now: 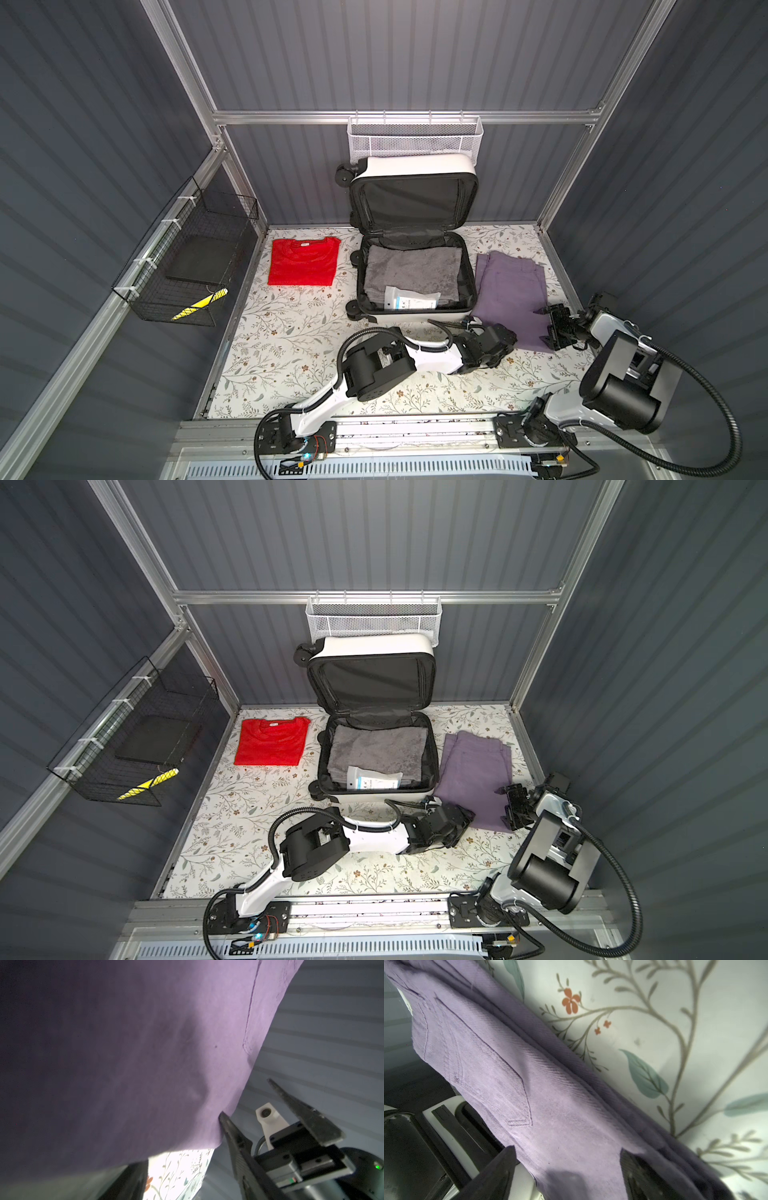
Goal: Pack the luggage
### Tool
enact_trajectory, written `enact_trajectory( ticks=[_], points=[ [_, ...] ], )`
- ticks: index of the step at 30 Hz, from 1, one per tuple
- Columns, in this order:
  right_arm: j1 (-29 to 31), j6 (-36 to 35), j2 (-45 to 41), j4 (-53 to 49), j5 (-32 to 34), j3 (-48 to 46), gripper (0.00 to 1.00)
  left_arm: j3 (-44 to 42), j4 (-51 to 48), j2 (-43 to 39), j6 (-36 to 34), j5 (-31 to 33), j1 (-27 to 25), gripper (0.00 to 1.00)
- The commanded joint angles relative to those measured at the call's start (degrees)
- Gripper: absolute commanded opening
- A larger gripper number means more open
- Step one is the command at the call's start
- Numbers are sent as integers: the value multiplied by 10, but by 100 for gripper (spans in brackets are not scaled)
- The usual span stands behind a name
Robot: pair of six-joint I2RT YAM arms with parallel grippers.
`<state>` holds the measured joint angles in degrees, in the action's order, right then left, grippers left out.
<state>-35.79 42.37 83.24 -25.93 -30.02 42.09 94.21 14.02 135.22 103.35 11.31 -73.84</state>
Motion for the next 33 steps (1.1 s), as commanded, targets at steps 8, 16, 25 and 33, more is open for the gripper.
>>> enact_trajectory(
  ticks=[8,16,25,33],
  points=[
    [1,-23,22,-17,42,-15,81,29,-14,54,14,49,-4,55],
    [0,-23,19,-21,43,-14,81,41,-8,76,-19,56,-4,31],
    [1,18,-18,-25,6,9,81,209,-179,74,-282,21,2,0],
    [1,57,-49,-21,-12,20,81,368,-265,110,-426,-127,56,0]
  ],
)
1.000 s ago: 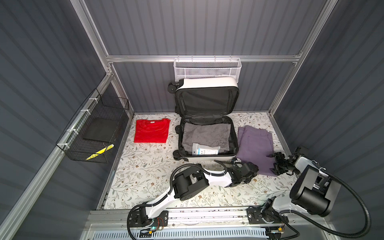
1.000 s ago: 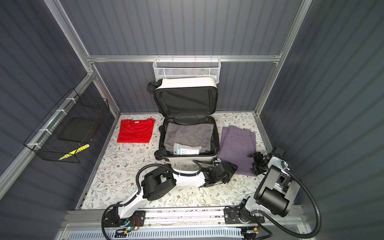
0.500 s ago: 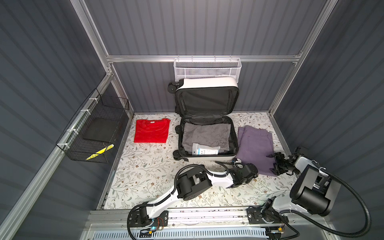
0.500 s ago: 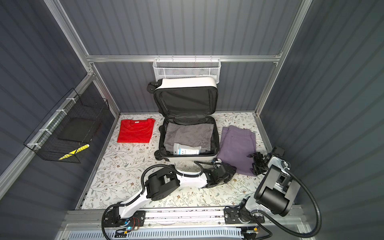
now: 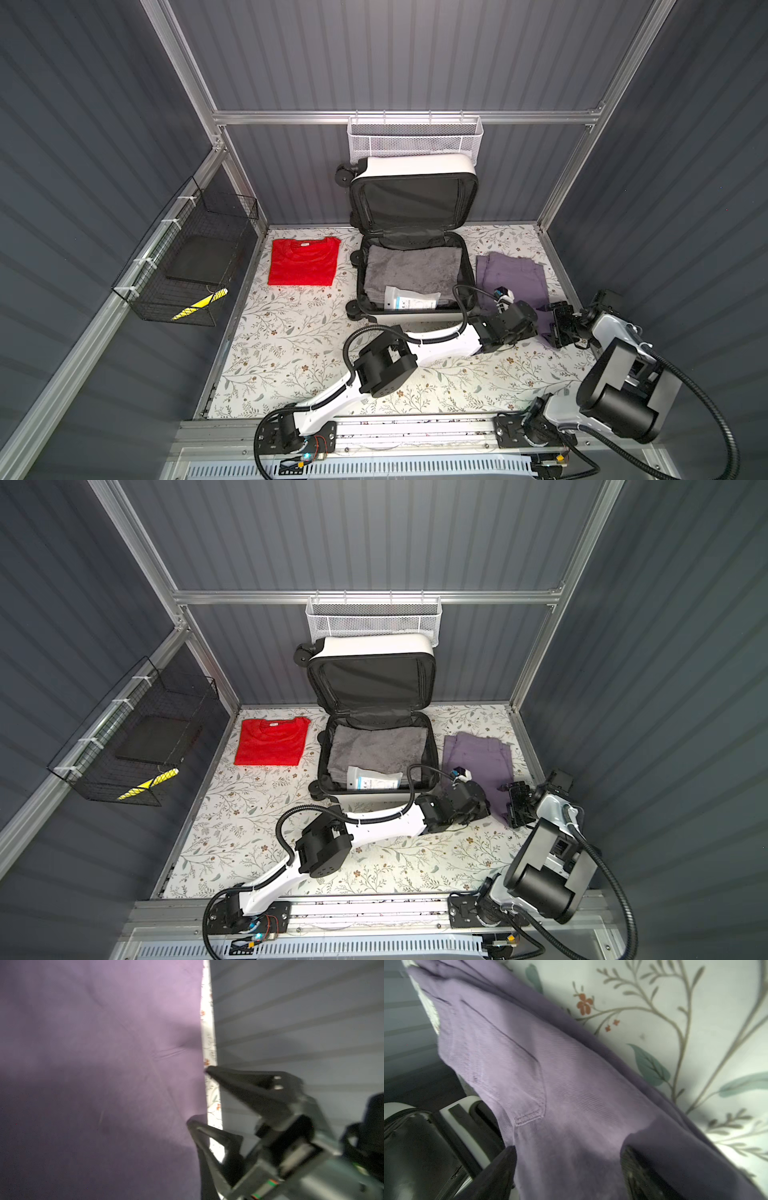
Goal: Pack the luggage
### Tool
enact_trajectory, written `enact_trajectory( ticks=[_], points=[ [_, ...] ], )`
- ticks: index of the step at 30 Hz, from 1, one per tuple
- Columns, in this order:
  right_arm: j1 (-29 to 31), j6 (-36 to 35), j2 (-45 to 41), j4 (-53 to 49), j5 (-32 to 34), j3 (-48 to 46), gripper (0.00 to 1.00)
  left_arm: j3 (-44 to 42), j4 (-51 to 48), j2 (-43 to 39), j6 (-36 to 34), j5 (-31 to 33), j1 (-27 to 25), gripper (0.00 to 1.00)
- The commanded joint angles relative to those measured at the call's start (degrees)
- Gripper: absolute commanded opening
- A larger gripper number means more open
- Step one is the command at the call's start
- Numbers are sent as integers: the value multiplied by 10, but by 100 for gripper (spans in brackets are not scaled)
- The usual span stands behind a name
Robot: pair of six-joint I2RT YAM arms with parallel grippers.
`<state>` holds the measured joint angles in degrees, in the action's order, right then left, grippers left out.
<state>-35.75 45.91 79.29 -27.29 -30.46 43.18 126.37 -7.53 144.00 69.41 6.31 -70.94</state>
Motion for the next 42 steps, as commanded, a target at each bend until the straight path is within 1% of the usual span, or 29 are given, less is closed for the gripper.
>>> enact_trajectory(
  ticks=[1,7,12,18,19,23,29,33,38,42],
  points=[
    [0,26,-11,-4,-9,9,81,59,-50,24,-98,-96,35,0],
    [0,26,-16,0,-9,-1,80,127,-80,34,-154,-177,75,0],
    [1,25,-19,5,-11,-10,80,165,-95,32,-184,-209,92,0],
    [1,27,-23,8,-12,-15,80,183,-53,23,-190,-248,96,0],
    [1,29,-25,8,-13,-14,80,188,-46,22,-191,-270,96,0],
    [1,32,-30,6,-14,-11,80,199,-12,17,-181,-299,94,0],
    [1,35,-40,3,-18,-8,81,226,-1,17,-177,-338,91,0],
    [1,37,-47,3,-26,-7,80,222,-41,-10,-213,-357,97,0],
    [1,36,-59,3,-38,-9,80,170,-93,-66,-258,-384,113,0],
    [1,25,-69,-2,-47,-2,80,119,-157,-118,-306,-392,125,0]
  ],
)
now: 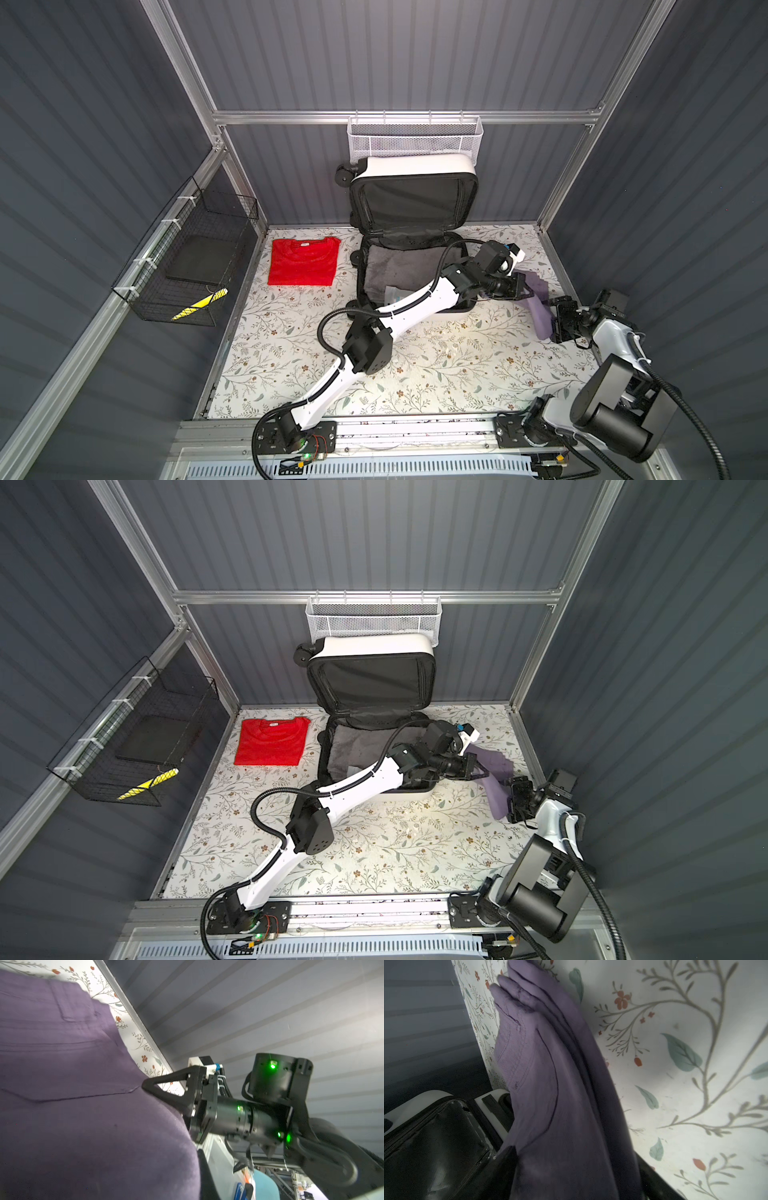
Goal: Pack the luggage
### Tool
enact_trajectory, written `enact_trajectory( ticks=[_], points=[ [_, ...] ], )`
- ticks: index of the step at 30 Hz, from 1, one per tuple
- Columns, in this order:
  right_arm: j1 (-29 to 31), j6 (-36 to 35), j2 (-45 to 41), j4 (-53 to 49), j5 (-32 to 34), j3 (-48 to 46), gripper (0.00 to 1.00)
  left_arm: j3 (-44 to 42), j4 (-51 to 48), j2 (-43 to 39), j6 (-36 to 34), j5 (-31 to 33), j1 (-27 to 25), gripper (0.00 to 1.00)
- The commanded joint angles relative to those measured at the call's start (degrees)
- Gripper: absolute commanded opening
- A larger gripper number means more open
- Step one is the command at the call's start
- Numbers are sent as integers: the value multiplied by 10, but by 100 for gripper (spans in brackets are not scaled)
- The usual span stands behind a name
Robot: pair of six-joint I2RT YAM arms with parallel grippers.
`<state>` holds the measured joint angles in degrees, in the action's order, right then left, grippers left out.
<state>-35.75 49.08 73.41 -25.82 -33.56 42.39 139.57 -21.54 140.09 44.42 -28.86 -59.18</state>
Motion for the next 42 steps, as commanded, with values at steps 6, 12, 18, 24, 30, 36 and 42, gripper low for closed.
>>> enact_trajectory(
  ticks=[6,12,18,24,30,36,42],
  points=[
    [1,-40,-19,-37,-14,44,81,-183,-8,-184,-78,-41,8,0],
    [1,-79,-9,-51,4,74,81,-348,5,-283,-100,-23,9,0],
    [2,-119,15,-50,10,68,81,-425,-31,-341,-136,8,15,0],
    [3,-167,59,-47,16,62,82,-462,-41,-364,-148,34,20,0],
    [4,-182,112,-60,46,90,82,-471,-36,-364,-149,41,20,0],
    [8,-191,157,-72,74,113,84,-484,-22,-369,-151,39,20,0],
    [30,-201,208,-72,59,124,85,-500,16,-373,-137,11,20,0]
  ],
)
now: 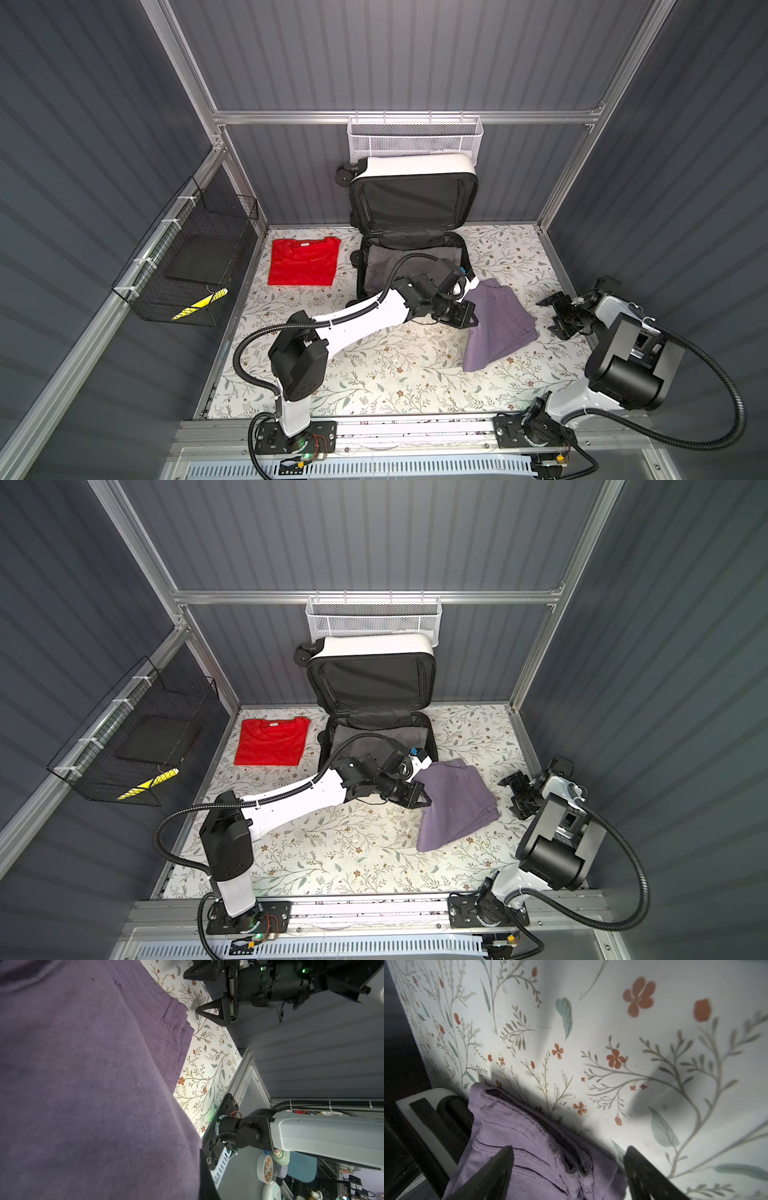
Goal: Pack the luggage
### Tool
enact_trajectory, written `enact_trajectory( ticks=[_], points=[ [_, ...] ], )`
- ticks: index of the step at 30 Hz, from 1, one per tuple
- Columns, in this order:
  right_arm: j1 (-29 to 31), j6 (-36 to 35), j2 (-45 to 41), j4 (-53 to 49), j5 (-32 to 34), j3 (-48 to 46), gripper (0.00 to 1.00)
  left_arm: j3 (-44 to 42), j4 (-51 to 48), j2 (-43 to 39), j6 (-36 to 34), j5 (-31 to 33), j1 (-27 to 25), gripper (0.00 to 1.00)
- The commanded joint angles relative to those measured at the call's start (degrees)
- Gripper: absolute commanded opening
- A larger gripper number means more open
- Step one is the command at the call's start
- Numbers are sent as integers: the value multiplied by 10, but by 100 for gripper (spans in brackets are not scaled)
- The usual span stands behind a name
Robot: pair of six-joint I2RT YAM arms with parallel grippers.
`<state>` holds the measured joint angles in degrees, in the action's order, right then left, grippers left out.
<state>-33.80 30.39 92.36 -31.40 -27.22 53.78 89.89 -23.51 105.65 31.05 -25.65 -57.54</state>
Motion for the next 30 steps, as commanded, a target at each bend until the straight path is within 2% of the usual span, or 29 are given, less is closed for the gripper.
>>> enact_trajectory(
  ticks=[1,9,20,23,26,30],
  points=[
    [17,-16,26,-15,-9,11,86,-5,43,-28,0,-25,3,0],
    [55,-28,63,-13,-30,16,85,-2,71,-20,7,-53,4,0],
    [74,-32,34,13,-36,-47,77,-7,90,-11,14,-66,4,0],
    [74,-25,30,23,-41,-63,65,-6,94,-6,17,-68,4,0],
    [75,-16,30,37,-53,-75,46,-4,94,-1,20,-68,3,0],
    [74,-13,19,41,-66,-80,9,-4,97,3,26,-68,4,0]
  ],
)
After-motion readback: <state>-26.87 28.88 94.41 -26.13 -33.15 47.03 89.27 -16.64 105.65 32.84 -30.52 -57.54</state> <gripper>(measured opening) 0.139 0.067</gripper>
